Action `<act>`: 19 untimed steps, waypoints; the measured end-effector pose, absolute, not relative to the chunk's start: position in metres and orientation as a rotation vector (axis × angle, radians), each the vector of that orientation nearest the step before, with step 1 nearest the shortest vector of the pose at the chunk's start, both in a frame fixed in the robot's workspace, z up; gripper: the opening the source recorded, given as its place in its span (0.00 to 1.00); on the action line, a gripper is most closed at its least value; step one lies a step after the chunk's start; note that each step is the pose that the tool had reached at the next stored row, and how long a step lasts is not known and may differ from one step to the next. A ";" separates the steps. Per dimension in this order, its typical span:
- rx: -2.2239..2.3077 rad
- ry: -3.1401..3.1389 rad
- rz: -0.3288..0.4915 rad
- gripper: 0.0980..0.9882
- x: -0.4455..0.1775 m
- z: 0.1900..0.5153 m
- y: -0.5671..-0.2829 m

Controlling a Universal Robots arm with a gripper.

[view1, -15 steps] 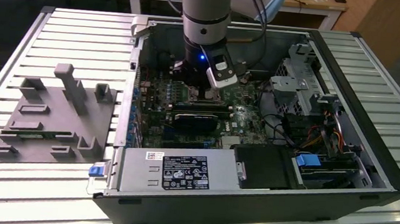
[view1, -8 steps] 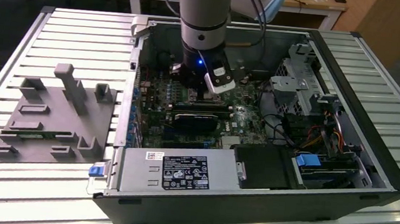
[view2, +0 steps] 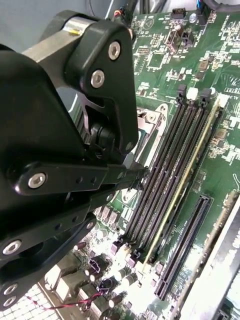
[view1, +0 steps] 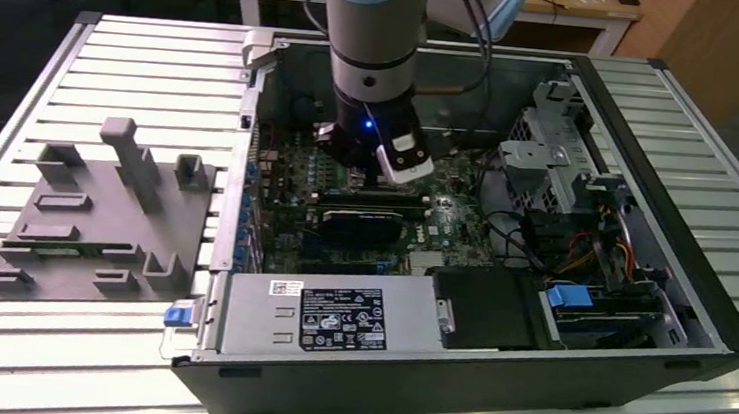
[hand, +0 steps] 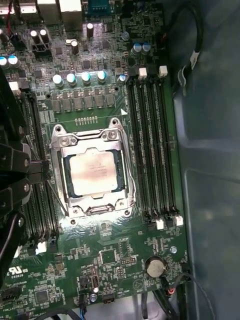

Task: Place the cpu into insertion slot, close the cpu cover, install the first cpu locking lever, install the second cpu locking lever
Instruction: 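Install the second cpu locking lever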

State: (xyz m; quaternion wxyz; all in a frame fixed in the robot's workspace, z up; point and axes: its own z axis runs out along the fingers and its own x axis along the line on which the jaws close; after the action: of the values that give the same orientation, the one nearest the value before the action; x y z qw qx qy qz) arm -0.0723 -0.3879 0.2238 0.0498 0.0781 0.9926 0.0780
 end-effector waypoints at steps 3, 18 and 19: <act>0.236 3.021 0.265 0.01 -0.075 0.222 -0.389; 0.235 3.007 0.402 0.01 -0.091 0.208 -0.407; 0.235 3.006 0.412 0.01 -0.091 0.208 -0.408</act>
State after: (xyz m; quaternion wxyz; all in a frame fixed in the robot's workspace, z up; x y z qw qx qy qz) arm -0.0913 -0.4083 0.2077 0.0493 0.0772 0.9866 0.1351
